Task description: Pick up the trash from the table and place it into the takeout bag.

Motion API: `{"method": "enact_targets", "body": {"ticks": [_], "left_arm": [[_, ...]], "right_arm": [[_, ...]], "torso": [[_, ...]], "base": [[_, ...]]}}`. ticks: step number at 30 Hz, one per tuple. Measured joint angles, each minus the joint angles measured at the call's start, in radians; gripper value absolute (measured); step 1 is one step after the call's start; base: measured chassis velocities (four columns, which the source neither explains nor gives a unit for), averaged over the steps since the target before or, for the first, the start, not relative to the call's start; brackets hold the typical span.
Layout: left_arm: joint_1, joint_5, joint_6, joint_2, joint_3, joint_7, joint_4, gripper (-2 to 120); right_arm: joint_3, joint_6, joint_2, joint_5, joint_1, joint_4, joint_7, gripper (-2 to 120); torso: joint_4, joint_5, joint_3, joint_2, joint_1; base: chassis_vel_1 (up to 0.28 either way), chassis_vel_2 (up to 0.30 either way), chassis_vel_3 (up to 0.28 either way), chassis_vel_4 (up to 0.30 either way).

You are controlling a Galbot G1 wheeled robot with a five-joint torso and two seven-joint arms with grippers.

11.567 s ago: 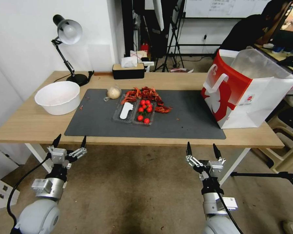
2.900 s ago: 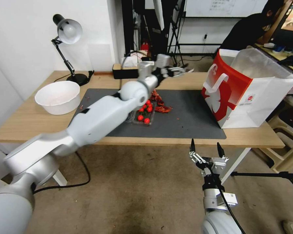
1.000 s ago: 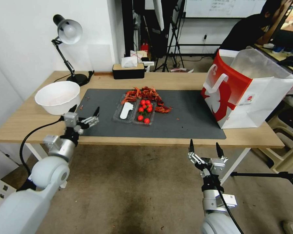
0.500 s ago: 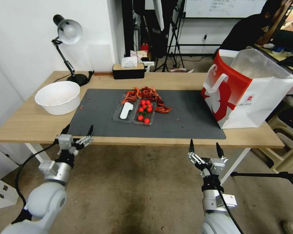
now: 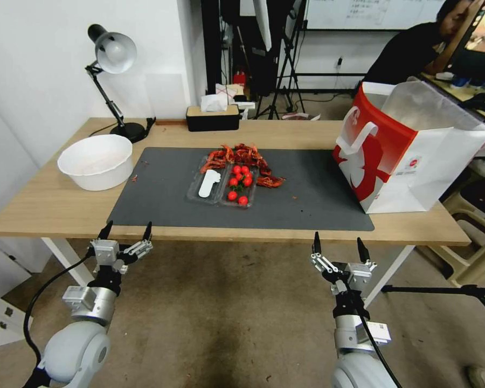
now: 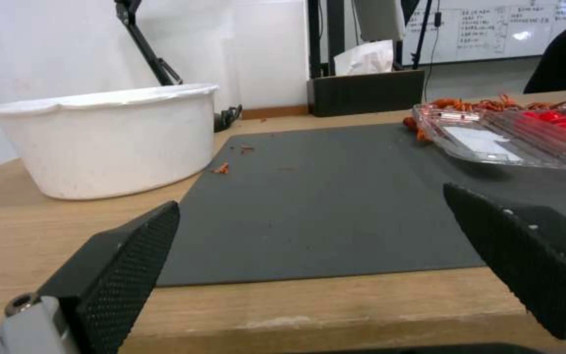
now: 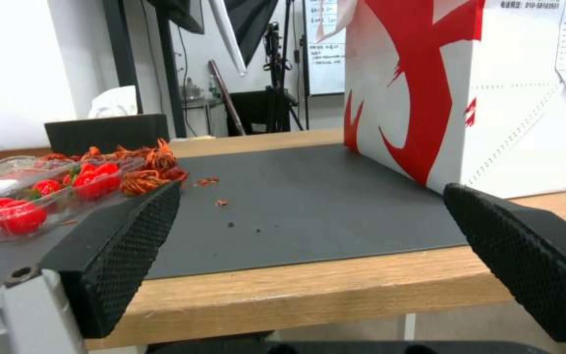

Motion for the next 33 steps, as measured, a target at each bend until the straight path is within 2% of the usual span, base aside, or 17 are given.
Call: {"method": "enact_targets", "body": {"ticks": [33], "left_arm": [[-0.003,0.005,-0.015,0.001,-0.002,0.004,0.017,100]], "right_arm": [[-0.003,0.001,0.004,-0.005,0.002,-0.012,0.001,100]], "torso": [[0.0000,0.0000,0.000,0.000,0.000]], "base": [[0.000,0.000,0.000,0.000]]}}
